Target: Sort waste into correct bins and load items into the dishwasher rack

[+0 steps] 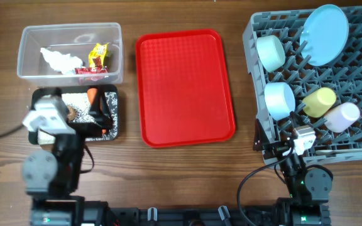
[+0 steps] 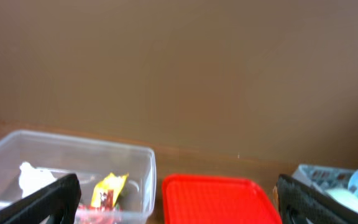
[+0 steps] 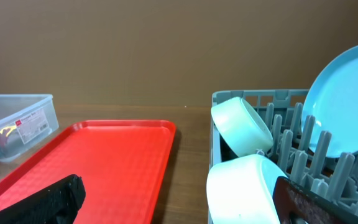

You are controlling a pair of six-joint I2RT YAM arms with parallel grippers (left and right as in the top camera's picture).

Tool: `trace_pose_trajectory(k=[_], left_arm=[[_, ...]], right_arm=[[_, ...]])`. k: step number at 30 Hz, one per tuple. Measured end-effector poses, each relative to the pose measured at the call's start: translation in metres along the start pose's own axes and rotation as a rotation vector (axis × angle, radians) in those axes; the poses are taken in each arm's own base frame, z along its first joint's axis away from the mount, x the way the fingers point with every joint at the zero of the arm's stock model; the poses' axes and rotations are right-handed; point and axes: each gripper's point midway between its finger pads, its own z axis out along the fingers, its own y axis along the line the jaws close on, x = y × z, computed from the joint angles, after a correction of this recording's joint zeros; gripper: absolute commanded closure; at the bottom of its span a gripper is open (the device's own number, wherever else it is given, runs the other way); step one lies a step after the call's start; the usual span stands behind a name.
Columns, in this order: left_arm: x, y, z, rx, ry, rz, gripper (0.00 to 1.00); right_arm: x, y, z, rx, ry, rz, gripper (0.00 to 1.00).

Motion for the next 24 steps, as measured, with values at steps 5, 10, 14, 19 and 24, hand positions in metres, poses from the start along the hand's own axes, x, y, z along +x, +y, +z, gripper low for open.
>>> trace_pose_trajectory(k=[5,10,14,19,24], left_arm=[[0.052,0.011,-0.002,0.015,-0.017,0.001,0.00],[0.089,0.020,-0.009,0.017,-0.028,0.001,0.00],[0.098,0.022,-0.015,0.025,-0.058,0.003,0.00],[0.108,0.024,-0.019,0.031,-0.083,0.004,0.00],[0.131,0.030,-0.017,0.018,-0.032,0.002,0.00]], right_arm=[[0.000,0.000,0.000,0.000,0.001,0.000,0.00],[0.000,0.000,0.000,0.000,0.001,0.000,0.00],[0.000,0.000,0.000,0.000,0.001,0.000,0.00],[0.000,0.000,0.000,0.000,0.001,0.000,0.00],[0.000,0.000,0.000,0.000,0.000,0.000,0.00]])
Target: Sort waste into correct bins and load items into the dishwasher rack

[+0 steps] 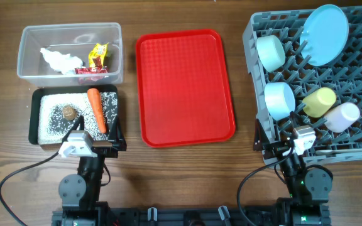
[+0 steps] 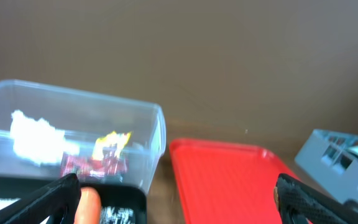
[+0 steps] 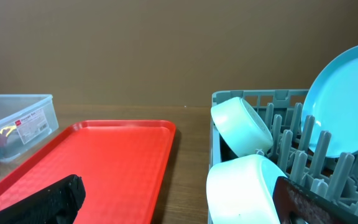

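Observation:
A clear bin (image 1: 70, 34) at the back left holds a white tissue (image 1: 55, 61) and red-and-yellow wrappers (image 1: 97, 56). In front of it, a black tray (image 1: 74, 94) carries a carrot (image 1: 96, 110) and a small brown scrap (image 1: 69, 113). The grey dishwasher rack (image 1: 357, 75) on the right holds a blue plate (image 1: 324, 31), two pale bowls (image 1: 279, 99) and two cups (image 1: 319, 100). My left gripper (image 1: 99, 143) stands open at the black tray's front edge, with nothing between its fingers (image 2: 48, 199). My right gripper (image 3: 179, 205) is open by the rack's front left corner.
A red tray (image 1: 184, 86) lies between the bins and the rack. Bare wood table (image 1: 187, 176) runs along the front. In the left wrist view the carrot tip (image 2: 89, 202) shows just inside the left finger.
My left arm was over the left part of the black tray. It now sits lower and further right at the tray's front edge, and the carrot and scrap show in full. The right arm is unchanged.

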You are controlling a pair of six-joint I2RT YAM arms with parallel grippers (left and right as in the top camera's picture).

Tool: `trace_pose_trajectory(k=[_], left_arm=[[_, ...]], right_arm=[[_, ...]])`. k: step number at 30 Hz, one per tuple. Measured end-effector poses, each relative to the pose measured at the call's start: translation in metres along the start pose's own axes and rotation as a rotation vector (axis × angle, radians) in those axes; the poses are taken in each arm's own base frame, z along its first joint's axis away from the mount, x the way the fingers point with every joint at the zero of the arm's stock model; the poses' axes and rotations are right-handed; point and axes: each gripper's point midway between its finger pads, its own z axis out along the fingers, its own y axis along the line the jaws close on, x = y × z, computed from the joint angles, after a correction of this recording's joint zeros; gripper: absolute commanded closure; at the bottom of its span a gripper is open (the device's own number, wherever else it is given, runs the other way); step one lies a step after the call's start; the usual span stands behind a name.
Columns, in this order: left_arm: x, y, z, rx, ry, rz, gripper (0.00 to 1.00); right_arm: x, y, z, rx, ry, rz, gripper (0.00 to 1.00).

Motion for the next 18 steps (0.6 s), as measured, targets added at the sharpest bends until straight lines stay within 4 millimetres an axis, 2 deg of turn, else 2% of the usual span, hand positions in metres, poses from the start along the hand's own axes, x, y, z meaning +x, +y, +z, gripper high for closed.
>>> trace_pose_trajectory(k=[4,18], left_arm=[[0.025,0.006,-0.001,-0.025,0.099,-0.005,0.00],[0.026,0.006,-0.001,-0.025,0.102,-0.005,0.00]], right_arm=[[0.000,0.000,0.000,0.000,0.000,0.000,0.00],[0.000,0.000,0.000,0.000,0.000,0.000,0.00]])
